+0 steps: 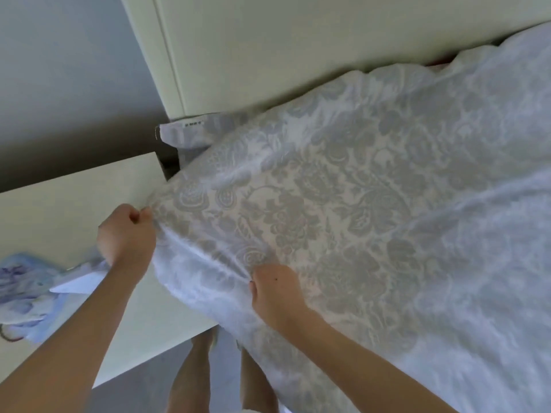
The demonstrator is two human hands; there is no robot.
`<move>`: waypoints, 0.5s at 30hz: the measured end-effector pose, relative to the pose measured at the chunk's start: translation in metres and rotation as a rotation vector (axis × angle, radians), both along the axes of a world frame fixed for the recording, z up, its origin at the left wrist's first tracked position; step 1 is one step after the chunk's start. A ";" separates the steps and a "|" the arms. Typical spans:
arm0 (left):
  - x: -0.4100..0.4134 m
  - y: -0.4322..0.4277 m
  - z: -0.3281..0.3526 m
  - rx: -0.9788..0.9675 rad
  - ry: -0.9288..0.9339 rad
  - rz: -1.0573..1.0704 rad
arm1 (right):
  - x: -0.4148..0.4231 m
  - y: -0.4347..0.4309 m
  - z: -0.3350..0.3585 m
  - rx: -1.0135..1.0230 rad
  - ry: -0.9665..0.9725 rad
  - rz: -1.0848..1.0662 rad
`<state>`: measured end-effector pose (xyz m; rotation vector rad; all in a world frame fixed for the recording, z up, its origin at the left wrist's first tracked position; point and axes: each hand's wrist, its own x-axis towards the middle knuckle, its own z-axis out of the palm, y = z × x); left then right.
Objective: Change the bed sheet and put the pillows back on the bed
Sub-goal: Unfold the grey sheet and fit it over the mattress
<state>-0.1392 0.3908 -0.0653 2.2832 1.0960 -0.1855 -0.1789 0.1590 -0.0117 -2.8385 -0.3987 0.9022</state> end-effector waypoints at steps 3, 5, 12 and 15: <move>-0.014 -0.009 -0.016 -0.018 0.161 -0.025 | -0.001 -0.003 -0.022 -0.038 0.137 0.039; -0.001 -0.017 -0.019 -0.028 0.229 -0.076 | 0.013 -0.010 -0.028 -0.025 0.167 -0.042; 0.087 -0.047 -0.003 -0.073 -0.202 -0.196 | 0.106 -0.048 -0.004 -0.063 -0.140 -0.285; 0.112 -0.067 0.001 -0.273 -0.158 -0.261 | 0.145 -0.054 0.003 -0.051 -0.213 -0.303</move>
